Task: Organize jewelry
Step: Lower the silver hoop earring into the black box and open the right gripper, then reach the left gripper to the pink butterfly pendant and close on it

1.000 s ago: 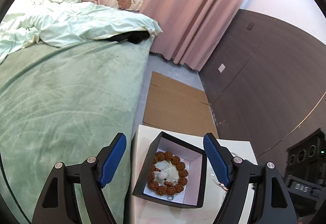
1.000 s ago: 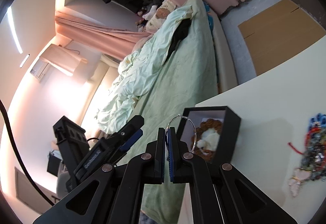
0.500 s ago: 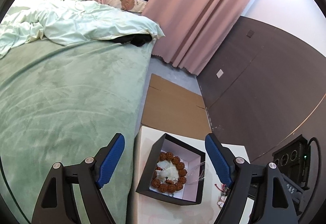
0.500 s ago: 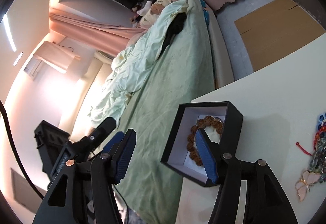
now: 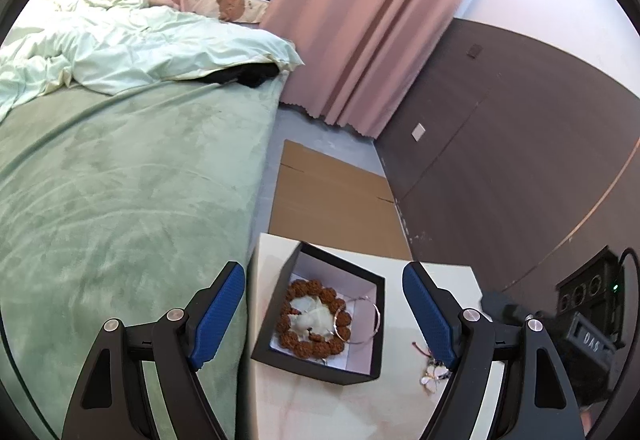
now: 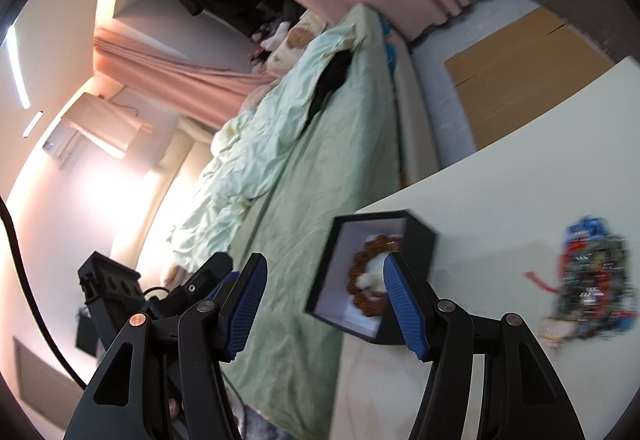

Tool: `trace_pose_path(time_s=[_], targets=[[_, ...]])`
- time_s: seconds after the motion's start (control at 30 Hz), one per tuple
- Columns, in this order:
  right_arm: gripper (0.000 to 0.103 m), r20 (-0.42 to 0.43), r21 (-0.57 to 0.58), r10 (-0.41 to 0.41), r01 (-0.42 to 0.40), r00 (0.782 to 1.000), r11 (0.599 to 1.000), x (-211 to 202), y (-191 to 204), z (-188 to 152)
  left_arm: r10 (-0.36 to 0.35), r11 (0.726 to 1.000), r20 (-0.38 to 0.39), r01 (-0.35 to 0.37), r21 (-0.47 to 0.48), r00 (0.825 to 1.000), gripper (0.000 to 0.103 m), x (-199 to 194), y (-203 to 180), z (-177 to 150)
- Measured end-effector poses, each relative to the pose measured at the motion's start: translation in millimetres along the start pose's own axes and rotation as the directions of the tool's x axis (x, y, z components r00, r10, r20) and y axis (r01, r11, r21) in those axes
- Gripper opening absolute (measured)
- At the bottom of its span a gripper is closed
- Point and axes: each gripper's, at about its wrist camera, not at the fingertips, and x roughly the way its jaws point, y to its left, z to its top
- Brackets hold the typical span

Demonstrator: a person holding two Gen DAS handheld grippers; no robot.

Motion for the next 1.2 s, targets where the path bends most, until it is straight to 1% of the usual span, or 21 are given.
trace_pose_path(time_s=[0.13, 0.27, 0.5, 0.63, 0.83, 0.93, 1.07, 1.2], targets=[[0.061, 0.024, 0.002, -0.085, 0.085, 0.996, 0.996, -28.2, -11.9, 1.8, -0.016, 0.999, -0.011, 0.017, 0.039, 1.0, 0.082, 1.6, -16.5, -7.8], [0.061, 0.022, 0.018, -0.171, 0.17, 0.985, 0.985, -51.0, -28.6, 2.4, -0.036, 0.997, -0.024, 0.038, 0.069, 0.999, 0.082, 4.6, -31.9, -16.4], [0.061, -0.005, 0.042, -0.267, 0.267, 0.964, 0.963, -74.9, -55.5, 1.3, -0.067, 0.984, -0.053, 0.075, 0.161, 0.996, 0.082, 14.2, -67.5, -35.7], [0.061, -0.013, 0.057, -0.297, 0.297, 0.955, 0.953, -86.6, -67.7, 0.3, -0.088, 0.97, -0.079, 0.104, 0.222, 0.993, 0.082, 22.2, -89.4, -49.4], [0.061, -0.028, 0.092, -0.336, 0.337, 0.941, 0.937, -99.5, -89.2, -0.3, -0.115, 0.939, -0.151, 0.157, 0.307, 0.982, 0.082, 39.6, -118.3, -72.3], [0.061, -0.044, 0.116, -0.35, 0.353, 0.936, 0.928, -103.7, -100.7, -0.8, -0.119, 0.919, -0.186, 0.179, 0.351, 0.975, 0.079, 46.1, -131.5, -87.0], [0.061, -0.041, 0.14, -0.35, 0.352, 0.936, 0.925, -111.1, -107.1, 2.1, -0.103, 0.893, -0.234, 0.194, 0.406, 0.967, 0.07, 58.5, -145.5, -106.0], [0.061, -0.036, 0.14, -0.342, 0.344, 0.939, 0.929, -114.9, -107.1, 5.2, -0.077, 0.88, -0.269, 0.192, 0.434, 0.96, 0.063, 73.3, -151.3, -120.3]])
